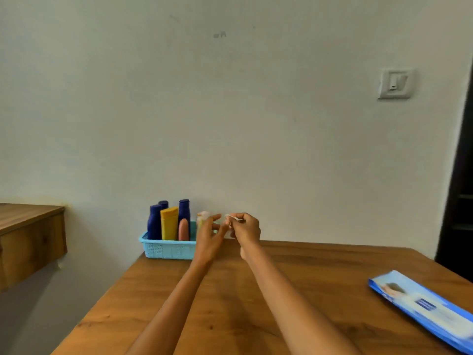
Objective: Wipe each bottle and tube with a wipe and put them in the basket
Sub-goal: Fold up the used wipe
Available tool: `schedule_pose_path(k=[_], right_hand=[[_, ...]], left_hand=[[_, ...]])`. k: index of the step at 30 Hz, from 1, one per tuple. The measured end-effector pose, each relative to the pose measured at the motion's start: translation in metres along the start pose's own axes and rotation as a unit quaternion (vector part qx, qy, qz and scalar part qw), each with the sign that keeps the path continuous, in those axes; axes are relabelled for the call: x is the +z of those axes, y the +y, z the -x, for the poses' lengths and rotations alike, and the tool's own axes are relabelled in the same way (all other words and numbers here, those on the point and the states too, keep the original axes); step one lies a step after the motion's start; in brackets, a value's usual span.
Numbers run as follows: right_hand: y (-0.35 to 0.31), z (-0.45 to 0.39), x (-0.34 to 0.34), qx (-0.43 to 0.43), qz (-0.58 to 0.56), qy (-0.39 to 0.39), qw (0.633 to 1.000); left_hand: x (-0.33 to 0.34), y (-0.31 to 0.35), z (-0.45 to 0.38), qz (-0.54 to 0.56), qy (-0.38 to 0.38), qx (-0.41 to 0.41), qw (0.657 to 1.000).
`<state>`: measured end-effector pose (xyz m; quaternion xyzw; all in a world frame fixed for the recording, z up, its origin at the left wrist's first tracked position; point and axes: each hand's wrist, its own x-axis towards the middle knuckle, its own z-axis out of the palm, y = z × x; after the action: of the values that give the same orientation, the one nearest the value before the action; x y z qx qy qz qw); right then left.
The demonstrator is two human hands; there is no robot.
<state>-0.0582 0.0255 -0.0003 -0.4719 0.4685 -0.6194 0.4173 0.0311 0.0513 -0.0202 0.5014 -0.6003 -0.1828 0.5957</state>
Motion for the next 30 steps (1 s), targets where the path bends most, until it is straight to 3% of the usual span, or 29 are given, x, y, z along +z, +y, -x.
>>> schedule_pose_path(k=[3, 10, 17, 21, 24, 30], right_hand=[[-0.016, 0.018, -0.042, 0.022, -0.046, 0.017, 0.999], [-0.058, 0.063, -0.193, 0.091, -0.064, -0.092, 0.990], [-0.083, 0.121, -0.372, 0.121, 0.086, -0.006, 0.989], [-0.088, 0.148, -0.444, 0.196, 0.272, 0.047, 0.941], [-0.084, 0.160, -0.472, 0.226, 0.338, 0.086, 0.910], [-0.073, 0.171, -0.483, 0.261, 0.451, 0.109, 0.846]], left_hand=[[0.025, 0.030, 0.015, 0.049, -0.049, -0.024, 0.997], [0.111, 0.095, 0.070, 0.134, -0.087, -0.126, 0.979], [0.225, 0.174, 0.158, 0.085, -0.269, -0.105, 0.954], [0.272, 0.203, 0.207, 0.051, -0.438, -0.179, 0.879], [0.292, 0.217, 0.238, 0.038, -0.527, -0.206, 0.824], [0.312, 0.229, 0.268, 0.050, -0.491, -0.185, 0.850]])
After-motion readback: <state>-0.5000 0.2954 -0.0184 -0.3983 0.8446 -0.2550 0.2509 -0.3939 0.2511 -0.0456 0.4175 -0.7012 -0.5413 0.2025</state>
